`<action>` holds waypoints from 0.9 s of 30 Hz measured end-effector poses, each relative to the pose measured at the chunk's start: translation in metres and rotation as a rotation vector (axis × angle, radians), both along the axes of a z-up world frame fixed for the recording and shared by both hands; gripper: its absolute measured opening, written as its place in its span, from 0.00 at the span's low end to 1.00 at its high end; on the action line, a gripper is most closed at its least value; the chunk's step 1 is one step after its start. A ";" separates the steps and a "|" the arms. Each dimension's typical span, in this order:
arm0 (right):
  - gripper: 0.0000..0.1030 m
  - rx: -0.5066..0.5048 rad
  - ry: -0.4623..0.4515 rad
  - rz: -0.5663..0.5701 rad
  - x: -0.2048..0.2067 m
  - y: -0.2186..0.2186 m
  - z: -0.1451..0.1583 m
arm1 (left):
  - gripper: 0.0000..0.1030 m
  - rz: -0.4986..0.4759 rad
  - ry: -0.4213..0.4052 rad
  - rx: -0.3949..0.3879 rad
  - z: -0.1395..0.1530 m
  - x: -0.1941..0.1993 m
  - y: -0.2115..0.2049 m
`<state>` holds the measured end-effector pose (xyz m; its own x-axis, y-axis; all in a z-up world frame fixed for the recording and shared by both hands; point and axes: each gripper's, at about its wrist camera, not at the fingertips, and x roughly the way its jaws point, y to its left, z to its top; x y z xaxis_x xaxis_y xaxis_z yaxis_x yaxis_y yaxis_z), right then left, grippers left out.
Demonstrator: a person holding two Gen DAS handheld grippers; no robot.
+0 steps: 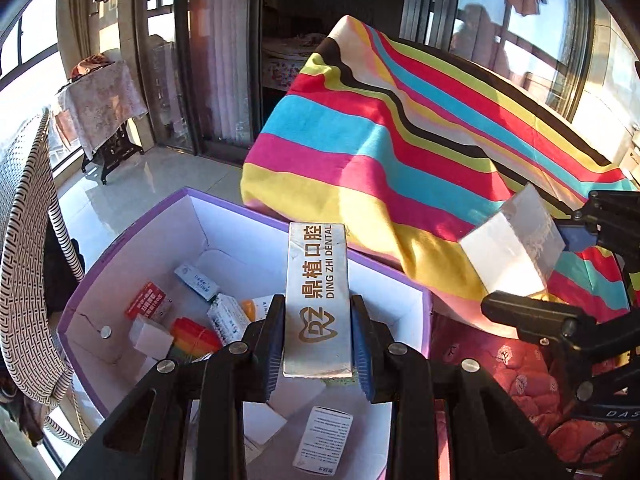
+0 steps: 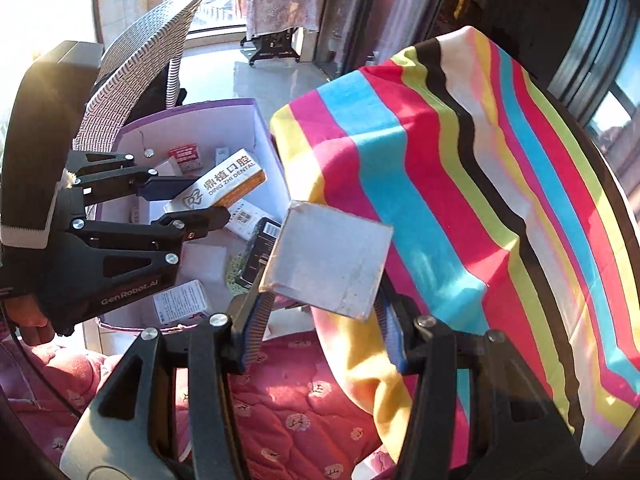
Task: Organize objects
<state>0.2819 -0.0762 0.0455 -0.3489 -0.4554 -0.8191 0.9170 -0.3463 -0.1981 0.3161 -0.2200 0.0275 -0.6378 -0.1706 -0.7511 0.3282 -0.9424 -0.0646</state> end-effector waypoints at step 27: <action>0.75 0.036 0.017 0.193 0.055 -0.079 -0.012 | 0.89 0.296 0.064 -0.141 0.027 0.051 -0.062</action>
<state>0.3367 -0.1553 0.0330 -0.2719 -0.4860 -0.8306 0.9621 -0.1564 -0.2235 0.3671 -0.2824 0.0545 -0.5900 -0.4550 -0.6670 0.5884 -0.8080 0.0306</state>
